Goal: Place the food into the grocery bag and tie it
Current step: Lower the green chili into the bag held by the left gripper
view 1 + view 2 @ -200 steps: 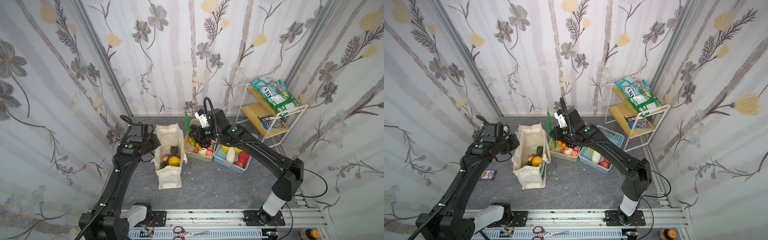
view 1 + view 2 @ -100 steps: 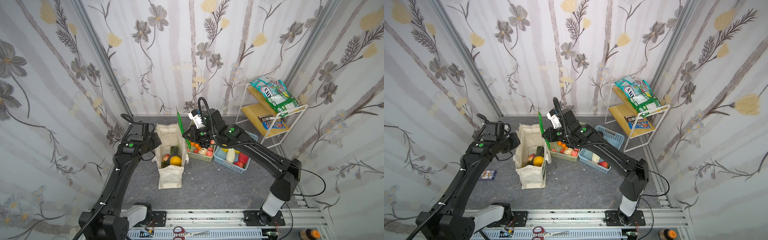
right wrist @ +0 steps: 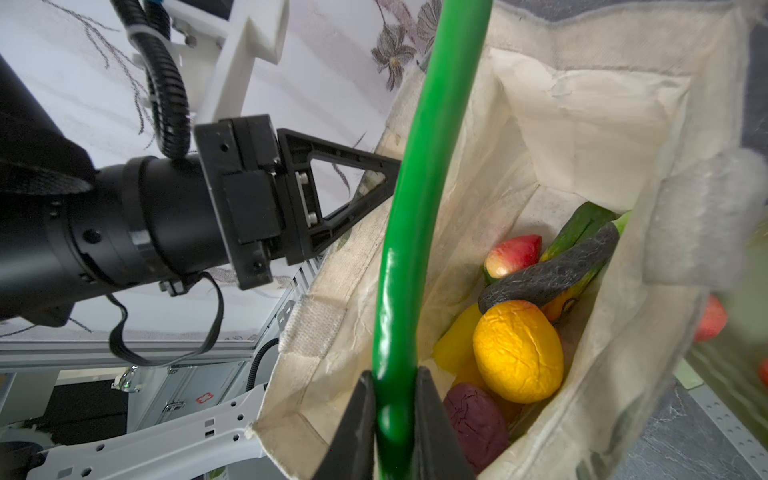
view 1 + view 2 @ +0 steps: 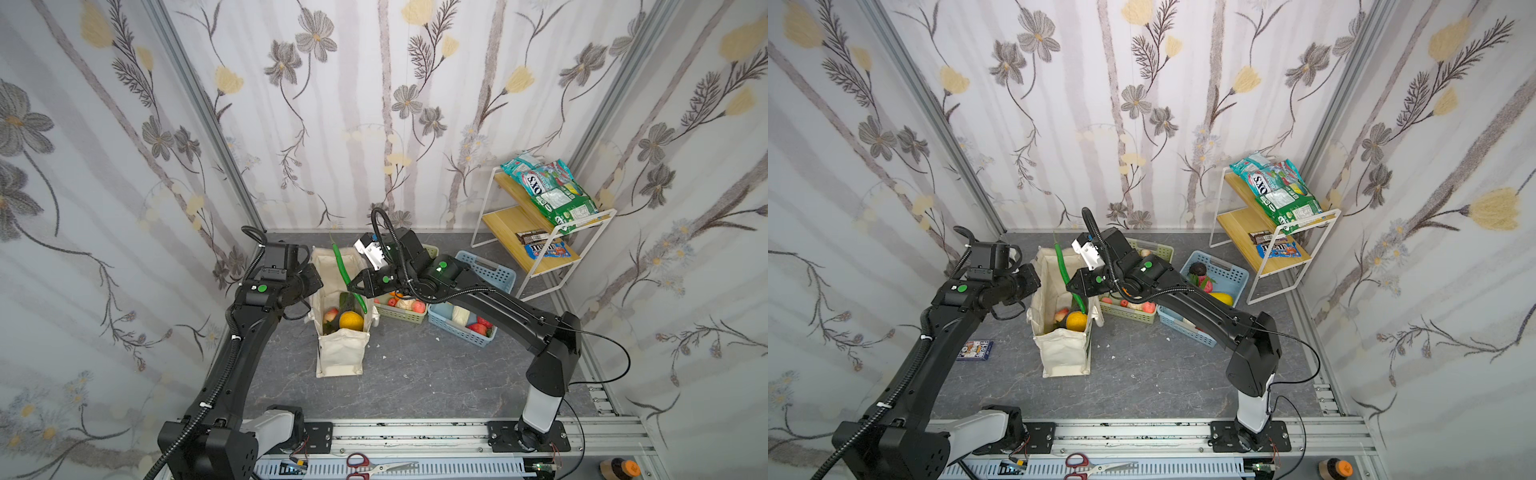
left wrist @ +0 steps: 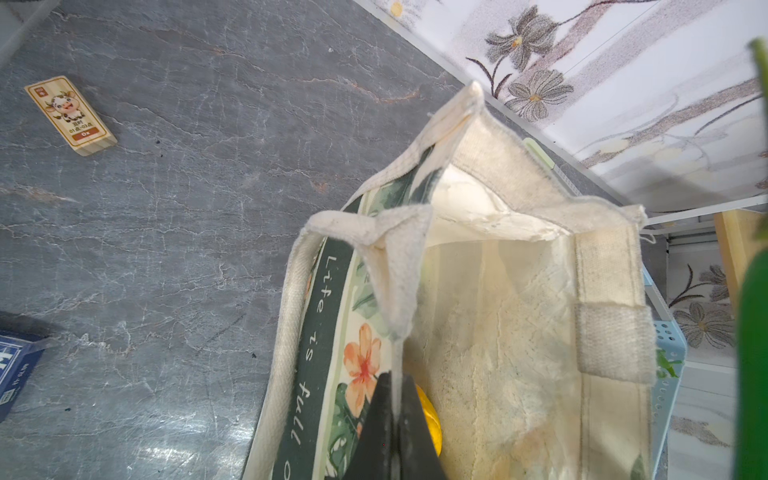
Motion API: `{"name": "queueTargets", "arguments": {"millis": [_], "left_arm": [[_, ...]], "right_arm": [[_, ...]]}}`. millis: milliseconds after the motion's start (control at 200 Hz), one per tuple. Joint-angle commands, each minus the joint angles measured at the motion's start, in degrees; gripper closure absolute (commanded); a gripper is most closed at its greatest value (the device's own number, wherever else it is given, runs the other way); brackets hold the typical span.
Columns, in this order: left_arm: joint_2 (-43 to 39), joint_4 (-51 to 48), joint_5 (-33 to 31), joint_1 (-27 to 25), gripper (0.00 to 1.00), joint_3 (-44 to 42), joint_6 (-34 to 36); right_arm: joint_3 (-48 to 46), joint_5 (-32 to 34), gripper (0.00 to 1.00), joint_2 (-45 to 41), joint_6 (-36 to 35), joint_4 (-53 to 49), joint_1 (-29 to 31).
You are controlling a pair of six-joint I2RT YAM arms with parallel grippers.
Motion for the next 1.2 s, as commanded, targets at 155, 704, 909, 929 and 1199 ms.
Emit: {"name": "queueTargets", "arguments": {"millis": [155,704,909,929,1199], "left_arm": [[0.2,1.4,-1.2,-0.1,1.00,0.7,-0.1],[0.8,1.6,-0.9,-0.2,1.00,1.4,-0.1],[0.9,1.6,-0.9,-0.3,1.00,1.5,0.0],[0.9,1.6,-0.9,-0.3,1.00,1.5,0.0],[1.0,1.6,-0.7,-0.3,1.00,1.9,0.1]], "right_arm": [[0.5,-0.5,0.84,1.0,-1.1,1.0,0.7],[0.3,-0.4,0.84,2.4,-2.8,-0.4,1.4],[0.0,-0.5,0.84,2.9,-3.5,-0.8,1.6],[0.0,-0.6,0.84,3.0,-3.5,-0.9,1.6],[-0.1,0.0,0.84,3.8,-3.7,-1.6,1.9]]}}
